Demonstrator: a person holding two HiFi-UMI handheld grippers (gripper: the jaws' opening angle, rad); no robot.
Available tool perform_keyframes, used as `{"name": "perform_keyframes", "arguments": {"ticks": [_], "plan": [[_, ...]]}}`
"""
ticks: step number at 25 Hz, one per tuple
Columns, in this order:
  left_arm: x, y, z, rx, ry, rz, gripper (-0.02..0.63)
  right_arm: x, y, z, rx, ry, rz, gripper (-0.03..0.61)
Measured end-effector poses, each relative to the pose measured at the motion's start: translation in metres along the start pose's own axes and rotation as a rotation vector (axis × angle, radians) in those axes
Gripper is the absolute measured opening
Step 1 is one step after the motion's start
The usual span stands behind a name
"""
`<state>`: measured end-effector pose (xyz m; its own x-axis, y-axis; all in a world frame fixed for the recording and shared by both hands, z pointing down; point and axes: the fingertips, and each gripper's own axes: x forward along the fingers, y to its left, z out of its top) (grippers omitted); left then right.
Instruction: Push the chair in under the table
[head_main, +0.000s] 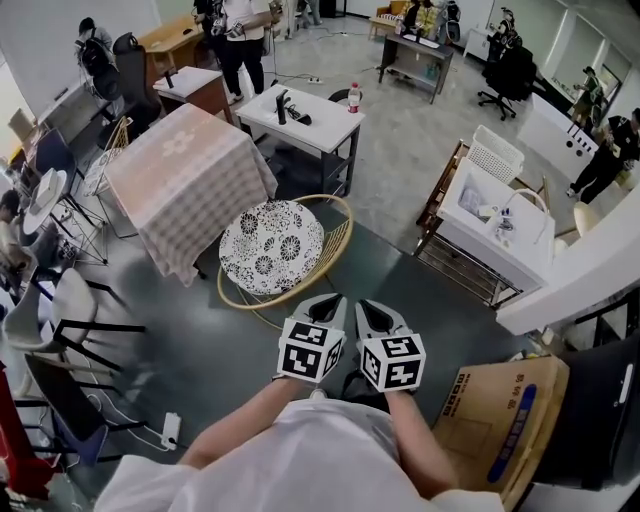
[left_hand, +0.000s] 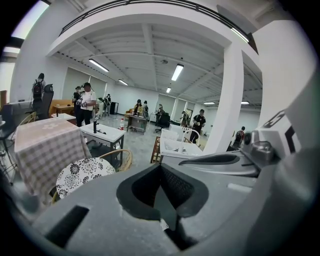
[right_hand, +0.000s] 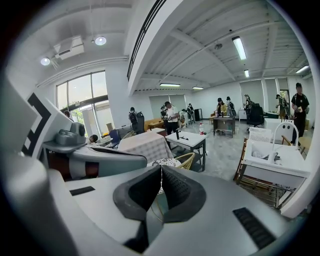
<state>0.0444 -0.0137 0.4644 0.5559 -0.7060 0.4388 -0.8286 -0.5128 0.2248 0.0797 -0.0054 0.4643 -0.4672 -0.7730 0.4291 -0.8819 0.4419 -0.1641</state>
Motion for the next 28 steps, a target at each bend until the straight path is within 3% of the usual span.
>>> {"name": "perform_keyframes", "arguments": {"ticks": [9, 16, 28], "plan": [[0.044, 0.014, 0.009, -0.019, 0.021, 0.048, 0.005, 0.032, -0.036, 0.011, -0.011, 0.015, 0.048, 0.003], [0.088, 0.036, 0.019, -0.064, 0.035, 0.124, 0.005, 0.074, -0.071, 0.026, -0.074, 0.06, 0.139, 0.003], [0.112, 0.102, 0.014, -0.069, 0.06, 0.317, 0.006, 0.16, -0.08, 0.034, -0.343, 0.157, 0.409, 0.005]]}}
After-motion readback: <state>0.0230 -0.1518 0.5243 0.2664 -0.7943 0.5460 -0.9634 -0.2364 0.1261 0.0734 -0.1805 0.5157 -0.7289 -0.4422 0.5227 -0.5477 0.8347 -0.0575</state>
